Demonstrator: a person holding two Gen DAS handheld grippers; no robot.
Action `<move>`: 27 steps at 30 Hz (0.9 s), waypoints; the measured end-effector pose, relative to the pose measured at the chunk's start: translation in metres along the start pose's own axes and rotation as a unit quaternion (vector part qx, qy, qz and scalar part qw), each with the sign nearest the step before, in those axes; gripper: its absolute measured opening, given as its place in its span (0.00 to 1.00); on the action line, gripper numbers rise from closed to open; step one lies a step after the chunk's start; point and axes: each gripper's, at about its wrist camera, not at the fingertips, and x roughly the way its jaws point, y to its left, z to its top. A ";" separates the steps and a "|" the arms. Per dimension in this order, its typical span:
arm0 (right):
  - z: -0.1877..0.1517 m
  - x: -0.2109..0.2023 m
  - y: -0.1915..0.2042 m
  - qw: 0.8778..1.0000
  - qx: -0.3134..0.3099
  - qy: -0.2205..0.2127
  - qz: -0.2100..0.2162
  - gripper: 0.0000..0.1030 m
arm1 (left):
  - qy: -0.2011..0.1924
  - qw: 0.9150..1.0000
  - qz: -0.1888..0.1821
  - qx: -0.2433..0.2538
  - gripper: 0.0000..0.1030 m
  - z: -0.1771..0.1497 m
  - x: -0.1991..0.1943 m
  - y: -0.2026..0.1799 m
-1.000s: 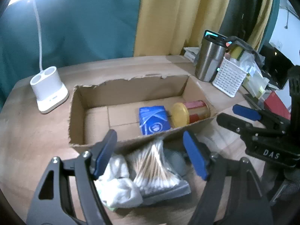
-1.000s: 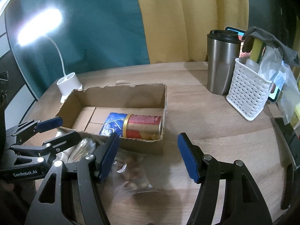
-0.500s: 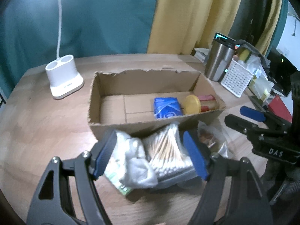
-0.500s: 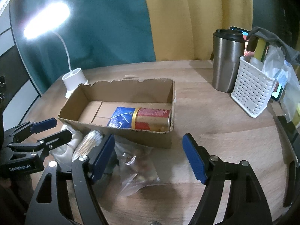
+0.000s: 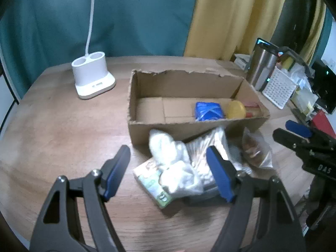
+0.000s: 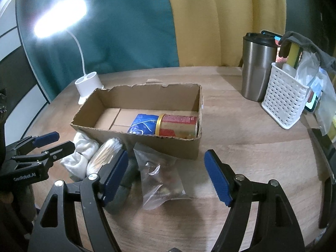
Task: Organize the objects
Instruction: 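Grasp the white cloth with the left gripper while the right gripper grasps the clear snack bag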
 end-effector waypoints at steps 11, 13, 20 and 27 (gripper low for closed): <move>-0.003 0.009 -0.003 1.000 0.002 0.013 0.001 0.76 | 0.014 1.000 -0.005 0.012 0.74 -0.004 0.017 -0.005; -0.004 0.012 -0.004 1.000 0.003 0.018 0.002 0.76 | 0.018 1.000 -0.008 0.009 0.74 -0.005 0.020 -0.005; -0.007 0.022 -0.006 0.999 0.007 0.030 0.010 0.76 | 0.025 0.999 -0.004 0.021 0.68 -0.008 0.027 -0.009; -0.011 0.040 -0.005 0.998 0.015 0.057 0.026 0.76 | 0.042 0.999 -0.017 0.023 0.51 -0.011 0.034 -0.008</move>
